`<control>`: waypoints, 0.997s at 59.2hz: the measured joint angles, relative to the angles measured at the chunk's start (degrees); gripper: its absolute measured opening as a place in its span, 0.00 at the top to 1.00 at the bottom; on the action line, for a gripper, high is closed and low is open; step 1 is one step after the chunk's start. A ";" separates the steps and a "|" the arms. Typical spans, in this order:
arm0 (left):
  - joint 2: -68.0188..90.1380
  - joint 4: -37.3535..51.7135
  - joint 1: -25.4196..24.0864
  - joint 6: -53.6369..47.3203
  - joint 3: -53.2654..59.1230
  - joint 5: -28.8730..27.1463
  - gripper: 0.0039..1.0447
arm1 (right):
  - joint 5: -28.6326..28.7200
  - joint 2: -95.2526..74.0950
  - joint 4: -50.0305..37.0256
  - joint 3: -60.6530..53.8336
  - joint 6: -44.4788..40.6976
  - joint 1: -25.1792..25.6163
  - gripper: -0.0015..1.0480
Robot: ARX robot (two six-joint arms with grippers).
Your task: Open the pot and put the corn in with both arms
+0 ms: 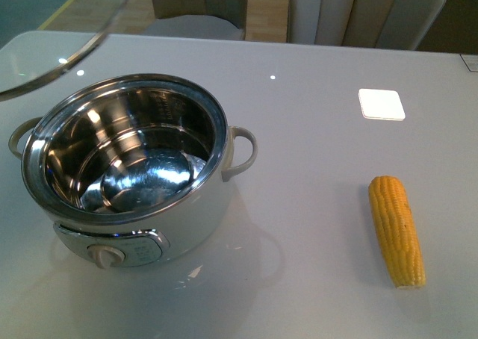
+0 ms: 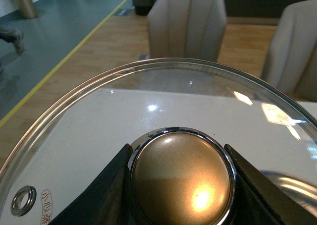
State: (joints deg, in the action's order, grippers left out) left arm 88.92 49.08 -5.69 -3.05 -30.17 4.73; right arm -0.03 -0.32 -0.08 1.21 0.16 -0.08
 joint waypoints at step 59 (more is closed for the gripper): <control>49.27 28.83 -30.27 -5.90 -7.93 13.09 0.56 | 0.00 0.00 0.00 0.00 0.00 0.00 0.08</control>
State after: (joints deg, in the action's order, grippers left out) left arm 138.19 77.91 -35.97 -8.95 -38.11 17.82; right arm -0.03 -0.32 -0.08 1.21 0.16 -0.08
